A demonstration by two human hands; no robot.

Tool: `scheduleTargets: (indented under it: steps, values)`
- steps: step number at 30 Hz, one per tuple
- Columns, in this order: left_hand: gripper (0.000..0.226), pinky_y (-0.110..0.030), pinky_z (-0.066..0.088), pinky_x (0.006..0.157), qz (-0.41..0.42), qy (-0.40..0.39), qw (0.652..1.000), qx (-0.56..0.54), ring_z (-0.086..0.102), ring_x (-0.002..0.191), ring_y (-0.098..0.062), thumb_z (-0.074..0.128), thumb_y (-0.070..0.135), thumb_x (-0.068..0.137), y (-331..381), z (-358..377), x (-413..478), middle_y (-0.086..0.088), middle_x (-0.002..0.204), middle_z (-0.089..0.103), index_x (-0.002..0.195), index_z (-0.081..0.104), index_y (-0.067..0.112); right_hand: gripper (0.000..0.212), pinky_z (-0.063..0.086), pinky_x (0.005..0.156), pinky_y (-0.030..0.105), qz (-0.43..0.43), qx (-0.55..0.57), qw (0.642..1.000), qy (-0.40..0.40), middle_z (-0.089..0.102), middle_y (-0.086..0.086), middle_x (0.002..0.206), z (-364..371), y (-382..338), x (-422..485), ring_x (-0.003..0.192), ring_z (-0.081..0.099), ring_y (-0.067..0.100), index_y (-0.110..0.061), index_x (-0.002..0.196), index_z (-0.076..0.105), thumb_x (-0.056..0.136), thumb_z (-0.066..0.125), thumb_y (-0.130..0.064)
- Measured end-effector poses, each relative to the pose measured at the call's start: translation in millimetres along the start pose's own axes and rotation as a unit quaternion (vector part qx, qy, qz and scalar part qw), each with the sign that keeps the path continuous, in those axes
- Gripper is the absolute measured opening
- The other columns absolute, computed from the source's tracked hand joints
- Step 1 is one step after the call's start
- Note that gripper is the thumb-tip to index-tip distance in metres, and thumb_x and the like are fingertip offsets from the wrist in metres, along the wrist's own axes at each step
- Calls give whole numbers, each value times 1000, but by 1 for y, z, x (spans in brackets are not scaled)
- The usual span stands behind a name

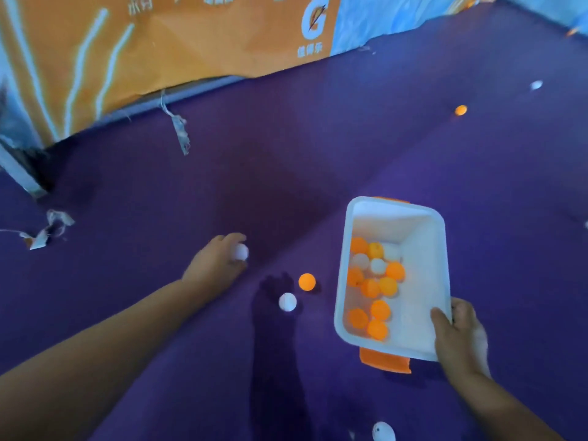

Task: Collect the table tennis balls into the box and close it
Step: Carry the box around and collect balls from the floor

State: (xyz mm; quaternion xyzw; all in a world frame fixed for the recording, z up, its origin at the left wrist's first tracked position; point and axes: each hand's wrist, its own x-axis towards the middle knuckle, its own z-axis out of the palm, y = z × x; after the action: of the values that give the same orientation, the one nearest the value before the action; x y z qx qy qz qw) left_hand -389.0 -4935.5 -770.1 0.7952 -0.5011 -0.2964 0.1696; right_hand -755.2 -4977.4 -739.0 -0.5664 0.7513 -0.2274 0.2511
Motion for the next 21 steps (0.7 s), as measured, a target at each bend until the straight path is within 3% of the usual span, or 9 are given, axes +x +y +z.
scheduleTargets:
  steps: [4,7,9,11,13,16,18,21]
  values:
    - [33,-26,46,71,157,-63,979,-116,57,85,-14,67,25,78,121,6,-23,10,96,61,108,55,25,6,36,62,32,8,-6,1000,3,49,-5,80,-7,2,-7,72,48,16,-18,95,47,91,51,-17]
    - [46,-20,40,66,188,-151,963,-123,57,86,-13,69,24,77,163,29,-27,11,107,59,120,54,23,6,36,59,32,18,8,1000,-1,52,-9,79,-12,8,-11,70,50,10,-18,96,48,90,50,-18]
    - [40,-24,43,72,153,-121,969,-148,61,93,-17,65,24,81,165,45,-19,9,109,62,119,56,22,7,36,57,31,31,15,999,-4,53,-9,80,-14,17,-12,71,50,9,-18,97,49,90,49,-19]
    - [24,-30,46,75,67,-31,982,-173,62,91,-21,58,21,85,151,58,-8,5,99,64,109,58,19,7,37,57,31,54,19,998,-5,53,-7,81,-14,27,-13,71,51,11,-17,97,49,90,48,-19]
    - [22,-30,41,73,-21,8,993,-117,59,91,-24,54,17,88,128,72,-2,-3,103,63,109,57,13,9,37,58,32,78,26,997,-2,53,-7,80,-14,37,-15,70,51,12,-15,98,49,90,48,-19]
    - [28,-33,43,70,-90,-40,994,-36,57,91,-29,54,13,86,92,94,-8,-11,112,61,113,57,7,10,37,60,32,96,10,995,1,56,1,85,-14,45,-14,73,52,21,-13,98,49,91,47,-19]
    - [35,-38,48,74,-98,-64,993,-8,57,104,-33,57,15,83,76,108,-10,-14,119,57,117,55,6,9,37,58,31,94,-15,995,1,57,4,91,-13,47,-9,76,52,24,-12,98,47,92,46,-19]
    - [50,-34,45,75,-97,-79,992,-15,50,114,-29,59,22,86,63,122,-7,-12,131,48,133,46,12,8,36,58,30,99,-50,994,-8,59,8,98,-8,52,-1,78,53,25,-12,98,45,93,43,-19]
